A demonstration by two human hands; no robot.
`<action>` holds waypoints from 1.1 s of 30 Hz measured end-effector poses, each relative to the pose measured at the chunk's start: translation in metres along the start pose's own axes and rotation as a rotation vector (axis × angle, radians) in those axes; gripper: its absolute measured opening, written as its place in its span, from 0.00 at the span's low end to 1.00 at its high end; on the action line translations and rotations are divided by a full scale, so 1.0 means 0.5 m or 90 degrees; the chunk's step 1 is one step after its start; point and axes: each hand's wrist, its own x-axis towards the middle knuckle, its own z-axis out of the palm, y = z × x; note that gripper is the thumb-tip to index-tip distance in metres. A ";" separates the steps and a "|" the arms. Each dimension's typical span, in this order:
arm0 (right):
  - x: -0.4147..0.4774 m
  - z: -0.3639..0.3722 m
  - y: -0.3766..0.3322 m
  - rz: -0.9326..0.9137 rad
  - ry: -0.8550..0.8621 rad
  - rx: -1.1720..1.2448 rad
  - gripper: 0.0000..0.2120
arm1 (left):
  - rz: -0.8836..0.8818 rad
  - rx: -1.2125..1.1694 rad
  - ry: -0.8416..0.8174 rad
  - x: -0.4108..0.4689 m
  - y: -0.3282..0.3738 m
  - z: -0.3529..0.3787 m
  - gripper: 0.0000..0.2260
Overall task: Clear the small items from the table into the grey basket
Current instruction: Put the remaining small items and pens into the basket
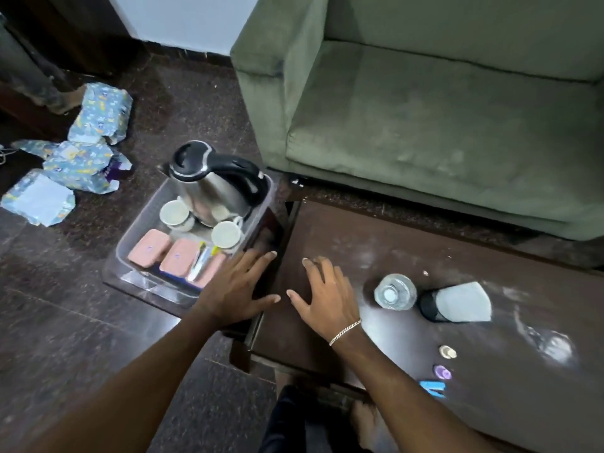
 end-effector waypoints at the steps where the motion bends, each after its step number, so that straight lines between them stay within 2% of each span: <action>1: -0.016 -0.007 0.028 0.005 -0.005 -0.001 0.32 | 0.016 -0.010 -0.009 0.009 0.028 0.014 0.39; 9: -0.193 -0.058 0.262 0.083 -0.024 -0.023 0.32 | 0.133 -0.050 -0.058 0.064 0.285 0.143 0.38; 13: -0.278 -0.074 0.351 0.121 -0.029 -0.057 0.26 | 0.163 -0.078 -0.085 0.075 0.396 0.212 0.38; 18: -0.359 -0.075 0.453 0.198 -0.070 -0.026 0.17 | 0.095 -0.142 -0.169 0.061 0.527 0.306 0.38; 23: -0.406 -0.062 0.541 0.258 -0.119 0.097 0.26 | -0.006 -0.190 -0.272 0.040 0.639 0.395 0.34; 27: -0.415 -0.049 0.580 0.202 -0.165 0.106 0.25 | -0.050 -0.189 -0.327 0.026 0.702 0.449 0.27; 33: -0.403 -0.022 0.619 0.169 -0.203 0.083 0.22 | -0.076 -0.158 -0.338 0.029 0.725 0.507 0.17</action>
